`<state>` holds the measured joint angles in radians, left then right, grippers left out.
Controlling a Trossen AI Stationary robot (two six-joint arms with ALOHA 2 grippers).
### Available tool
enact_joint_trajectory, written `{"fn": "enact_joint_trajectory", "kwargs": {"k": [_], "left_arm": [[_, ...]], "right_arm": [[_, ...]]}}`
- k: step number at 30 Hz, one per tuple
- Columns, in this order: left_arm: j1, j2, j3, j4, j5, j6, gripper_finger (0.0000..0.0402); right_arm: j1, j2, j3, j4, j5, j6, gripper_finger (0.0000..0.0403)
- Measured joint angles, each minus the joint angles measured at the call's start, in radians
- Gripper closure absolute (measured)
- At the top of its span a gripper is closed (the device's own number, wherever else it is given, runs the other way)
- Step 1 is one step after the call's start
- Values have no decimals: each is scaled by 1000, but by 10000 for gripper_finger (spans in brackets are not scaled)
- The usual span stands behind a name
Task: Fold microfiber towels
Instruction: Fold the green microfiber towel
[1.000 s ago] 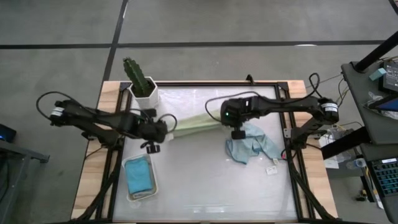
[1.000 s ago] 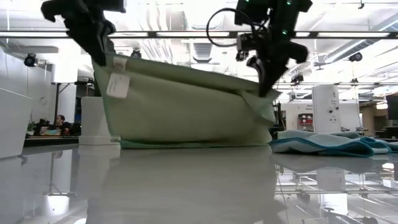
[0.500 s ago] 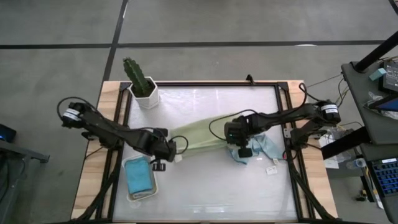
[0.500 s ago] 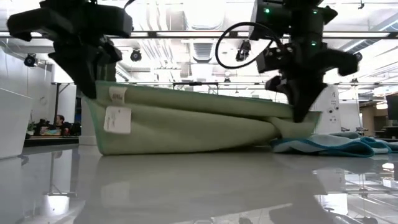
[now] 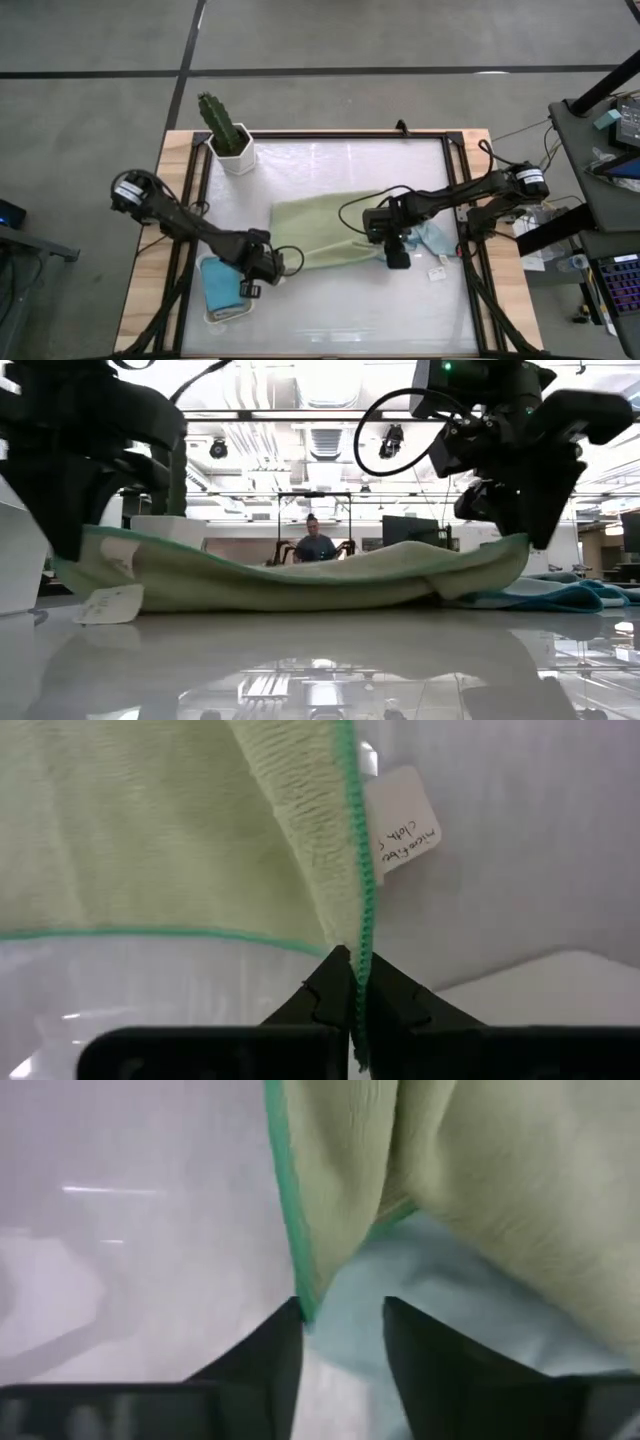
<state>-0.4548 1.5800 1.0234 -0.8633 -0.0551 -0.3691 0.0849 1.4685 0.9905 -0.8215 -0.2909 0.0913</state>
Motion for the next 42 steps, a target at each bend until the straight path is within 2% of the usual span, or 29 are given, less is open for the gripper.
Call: {"fn": "enact_joint_trajectory", "kwargs": {"k": [5,9,13,17,21,26,30,37,42], "left_arm": [[-19,2,1,44,2,-12,402],[-21,2,0,97,2,-19,402],[-22,3,0,151,1,-18,402],[-22,3,0,190,1,-26,402],[-22,3,0,204,-5,-70,402],[-21,3,0,203,-6,-97,398],[-15,3,0,203,-7,-98,364],[9,3,5,190,-8,-96,272],[27,-14,30,186,-8,-71,235]], "right_arm": [[0,-16,0,-46,-41,6,220],[0,-33,0,-31,-38,-15,201],[-7,-35,0,19,76,-51,202],[-24,-34,-31,175,205,-113,212],[-61,-33,-80,363,213,-185,224],[-118,-33,-168,642,216,-191,240],[-150,-33,-236,820,215,-175,254],[-170,-10,-283,974,216,-136,276],[-169,42,-285,1076,215,-126,288]]}}
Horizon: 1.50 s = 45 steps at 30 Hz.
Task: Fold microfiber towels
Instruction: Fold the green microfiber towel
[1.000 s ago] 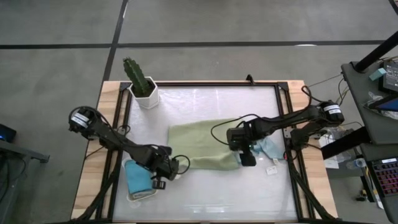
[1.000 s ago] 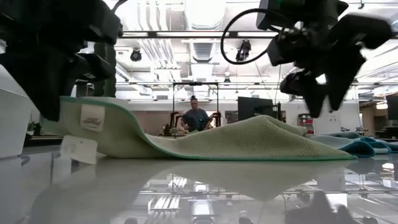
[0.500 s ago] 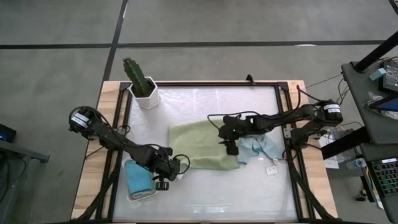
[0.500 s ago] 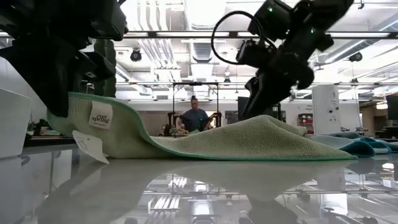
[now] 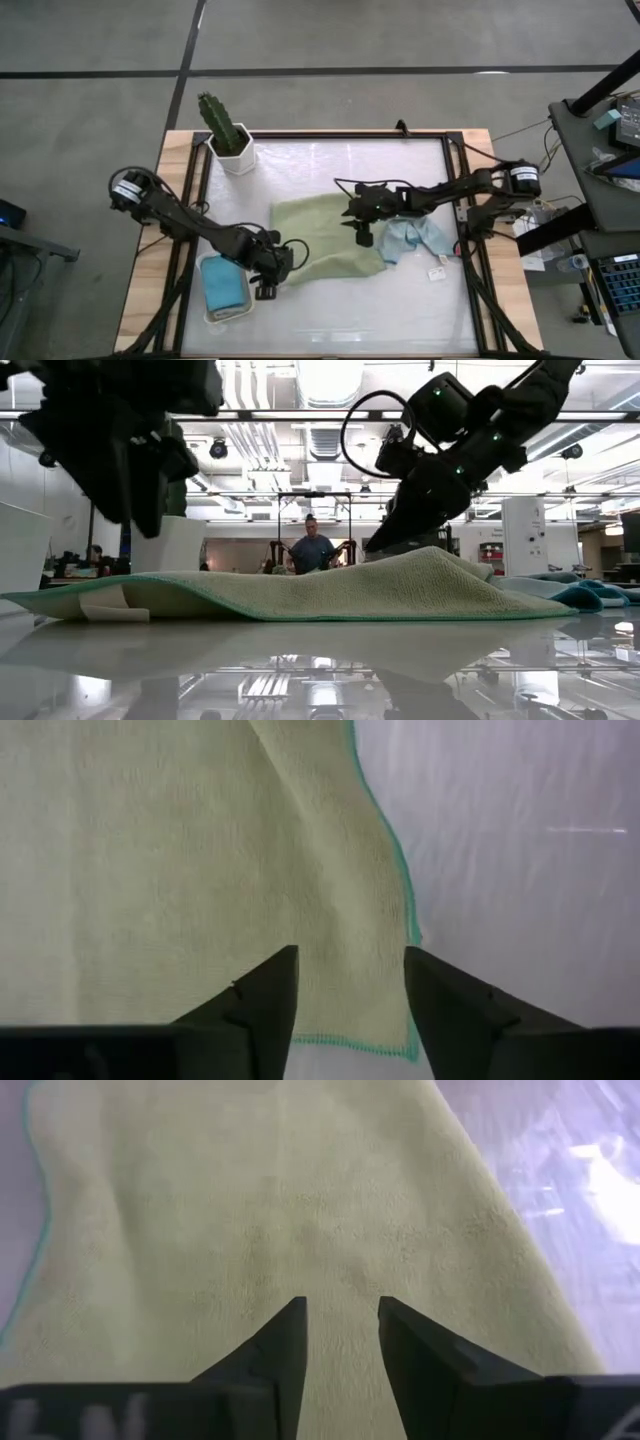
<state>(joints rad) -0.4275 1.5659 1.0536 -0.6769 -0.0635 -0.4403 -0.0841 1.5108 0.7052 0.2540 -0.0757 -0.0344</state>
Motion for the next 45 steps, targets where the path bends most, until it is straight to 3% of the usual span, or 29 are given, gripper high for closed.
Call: {"fn": "enact_joint_trajectory", "kwargs": {"k": [7,11,18,25,28,32,40,45], "left_arm": [[11,-28,15,-28,-4,74,228],[19,-48,15,-68,-80,88,228],[29,-100,-9,-126,-265,85,228],[61,-134,-49,-113,-352,79,228],[79,-135,-62,-110,-396,53,228],[106,-134,-102,-68,-399,27,228],[168,-134,-213,0,-399,-70,228],[218,-134,-270,133,-367,-77,228]], "right_arm": [[1,139,51,174,-2,74,307],[1,236,124,169,-2,90,323],[1,355,255,32,-2,49,352],[12,368,293,-78,-5,31,374],[26,365,293,-111,-58,1,378],[66,365,292,-134,-132,-31,384],[104,365,292,-141,-133,-47,386],[106,366,292,-141,-134,-45,385]]}}
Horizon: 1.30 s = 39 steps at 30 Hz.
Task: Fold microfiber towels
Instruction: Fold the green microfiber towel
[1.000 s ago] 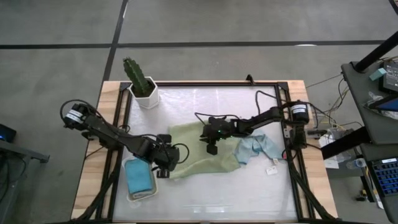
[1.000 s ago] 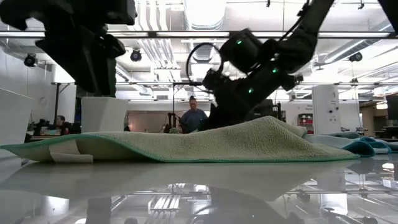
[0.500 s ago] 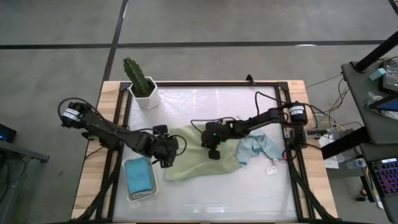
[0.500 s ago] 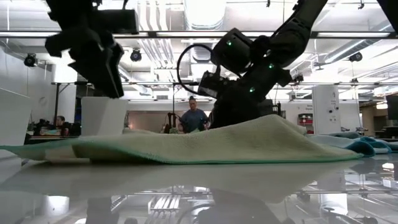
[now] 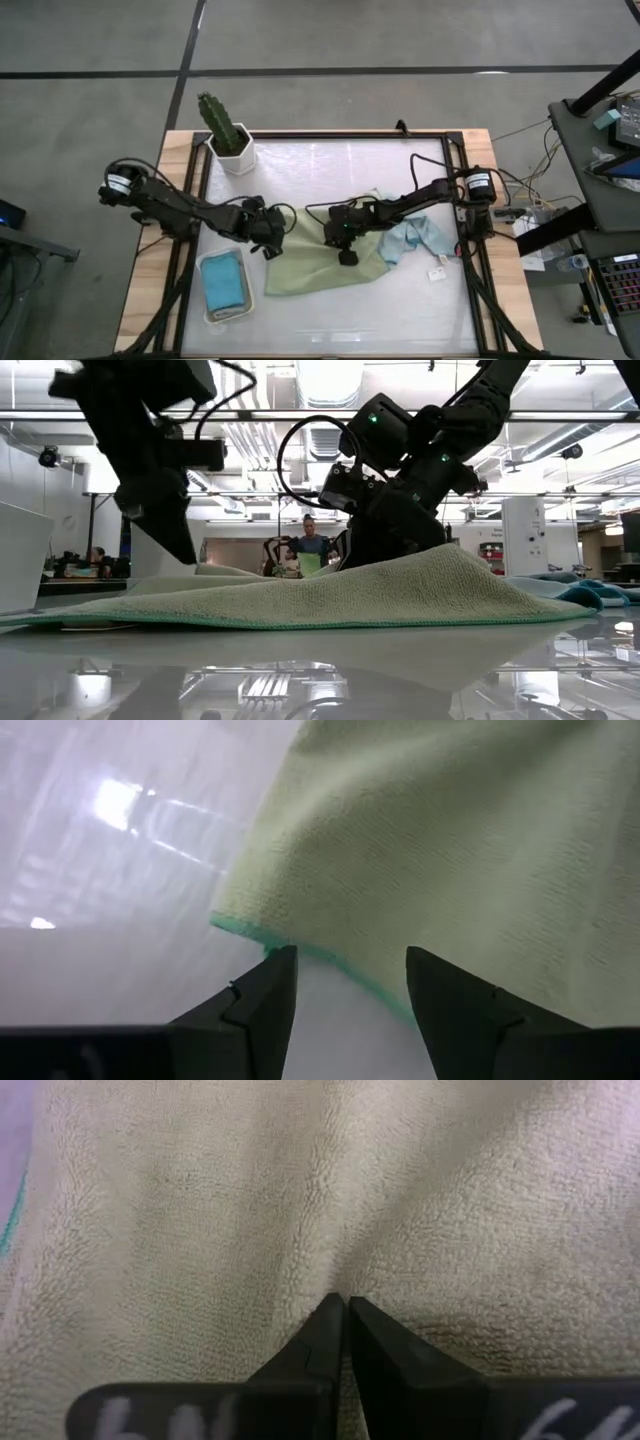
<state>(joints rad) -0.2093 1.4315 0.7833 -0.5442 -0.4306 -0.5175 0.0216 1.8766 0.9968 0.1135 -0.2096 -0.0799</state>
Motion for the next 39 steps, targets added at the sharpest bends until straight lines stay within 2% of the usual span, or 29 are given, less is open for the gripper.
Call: {"fn": "enact_joint_trajectory", "kwargs": {"k": [9,12,17,23,25,29,33,39], "left_arm": [[89,6,-117,294,14,0,229],[100,6,-155,365,25,-1,241],[102,6,-196,431,33,-2,292],[102,6,-214,488,35,19,388],[93,4,-210,488,46,57,394],[37,1,-187,501,103,232,399],[-20,1,-187,556,107,357,401],[-85,10,-187,625,105,393,401]], "right_arm": [[0,1,-1,7,0,1,385],[0,1,-1,8,0,1,385],[0,2,-2,15,0,1,385],[0,2,-2,21,-1,1,385],[0,2,-2,22,-1,1,385],[0,-12,-2,16,0,37,384],[2,-43,-6,-20,-7,50,364],[2,-92,-6,-37,-7,62,301]]}}
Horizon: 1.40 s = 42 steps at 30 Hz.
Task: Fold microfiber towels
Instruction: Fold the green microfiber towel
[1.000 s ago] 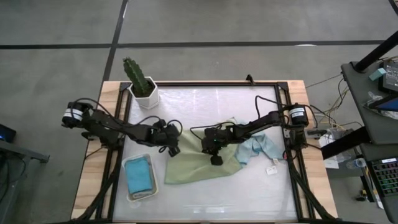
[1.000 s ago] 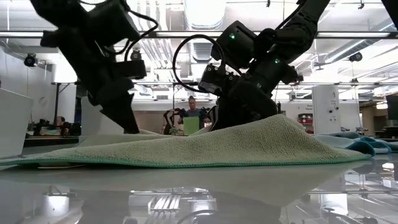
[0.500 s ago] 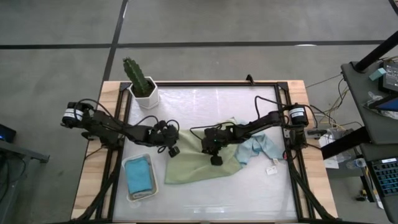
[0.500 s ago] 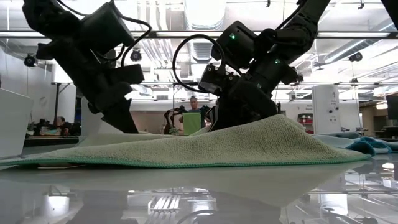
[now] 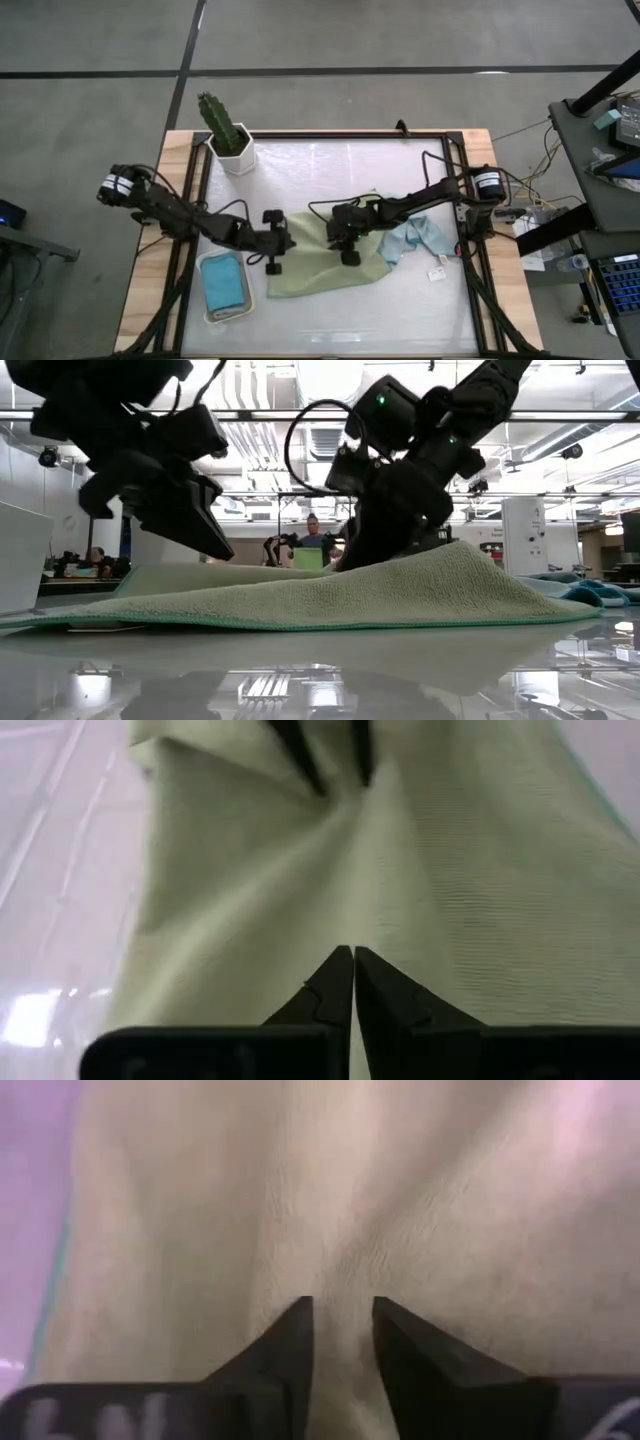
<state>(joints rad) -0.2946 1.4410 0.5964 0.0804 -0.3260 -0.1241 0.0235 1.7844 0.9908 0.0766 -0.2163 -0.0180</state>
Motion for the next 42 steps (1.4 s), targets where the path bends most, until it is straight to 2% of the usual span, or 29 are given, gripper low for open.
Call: {"fn": "enact_joint_trajectory", "kwargs": {"k": [3,6,10,14,21,26,30,37,39,42], "left_arm": [[-29,10,0,4,-14,-24,401],[-34,6,0,-33,-120,-121,401],[-32,15,-10,-80,-123,-218,401],[-32,59,-21,-76,-48,-283,402],[-34,146,5,-30,119,-290,401],[-35,128,11,-43,205,-290,402],[-36,95,5,-64,222,-290,402],[-36,37,3,-81,234,-290,401],[-36,6,3,-81,231,-290,401],[-36,-61,3,-115,228,-289,401]], "right_arm": [[-1,-6,1,10,5,28,275],[-3,-6,1,51,7,53,258],[-4,-1,2,126,83,61,254],[-10,0,5,198,218,42,262],[-55,75,107,213,227,-29,270],[-86,183,212,211,200,-62,271],[-105,262,291,204,132,-64,271],[-114,361,402,114,125,-96,272],[-114,369,413,99,124,-111,280],[-113,368,409,98,122,-139,315]]}}
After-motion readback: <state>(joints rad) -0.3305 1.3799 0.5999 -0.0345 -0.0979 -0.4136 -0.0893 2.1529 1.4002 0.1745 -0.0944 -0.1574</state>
